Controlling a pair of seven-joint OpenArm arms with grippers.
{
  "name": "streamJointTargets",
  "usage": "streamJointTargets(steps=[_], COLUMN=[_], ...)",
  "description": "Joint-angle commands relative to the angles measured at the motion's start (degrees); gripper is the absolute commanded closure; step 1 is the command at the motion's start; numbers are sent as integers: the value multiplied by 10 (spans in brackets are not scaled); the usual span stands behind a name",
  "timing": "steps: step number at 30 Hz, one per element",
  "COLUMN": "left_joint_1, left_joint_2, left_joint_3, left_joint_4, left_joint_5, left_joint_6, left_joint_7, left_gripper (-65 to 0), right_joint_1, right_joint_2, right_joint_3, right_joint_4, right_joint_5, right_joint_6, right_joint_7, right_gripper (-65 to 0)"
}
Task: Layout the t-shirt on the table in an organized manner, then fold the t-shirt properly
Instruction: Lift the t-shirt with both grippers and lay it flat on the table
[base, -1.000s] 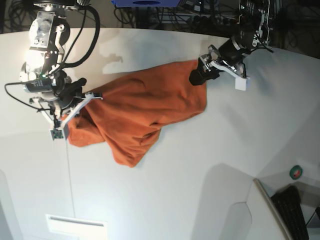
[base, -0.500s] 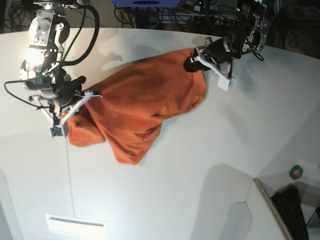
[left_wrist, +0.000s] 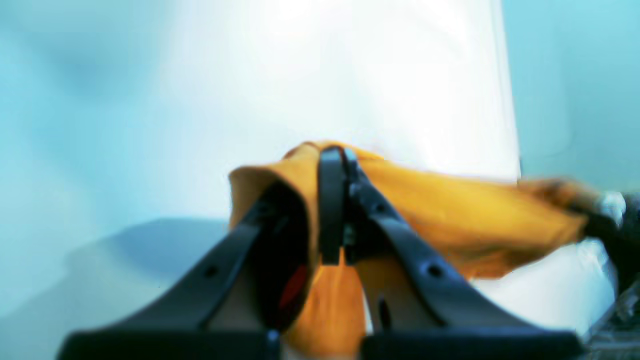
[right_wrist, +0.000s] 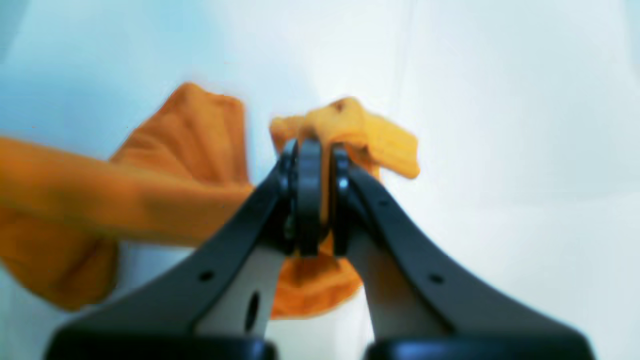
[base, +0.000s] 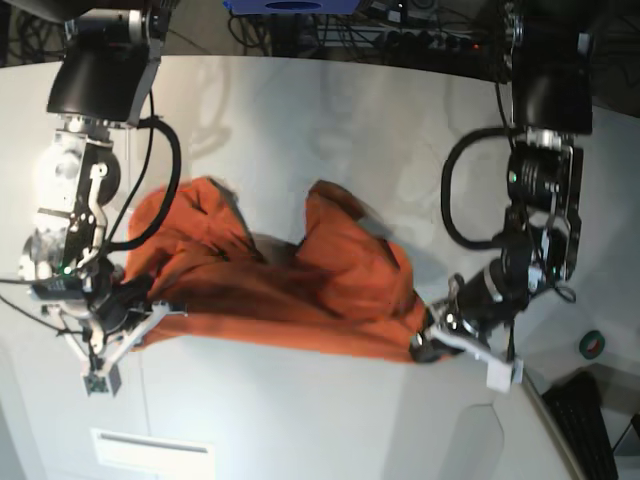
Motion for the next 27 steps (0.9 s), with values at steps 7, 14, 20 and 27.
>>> streamJointTargets(steps=[7, 14, 20, 27], left_joint_1=[-241, -301, -167, 21], left_joint_2=[53, 69, 38, 17], left_joint_3=[28, 26, 26, 27], left_joint_4=[-92, -54, -12, -33], left_joint_5=[-5, -42, -61, -24], left_joint_6=[11, 12, 12, 9], left_joint_7=[-13, -13, -13, -17], left_gripper=[0, 0, 0, 0], right_joint_1=[165, 190, 46, -125], right_joint_2=[72, 114, 104, 13], right_joint_3=[3, 6, 6, 42], right_joint_4=[39, 152, 184, 69], right_joint_5=[2, 2, 4, 3], right_joint_6=[-1, 0, 0, 0], right_joint_7=[23, 16, 17, 129], right_gripper=[0, 0, 0, 0])
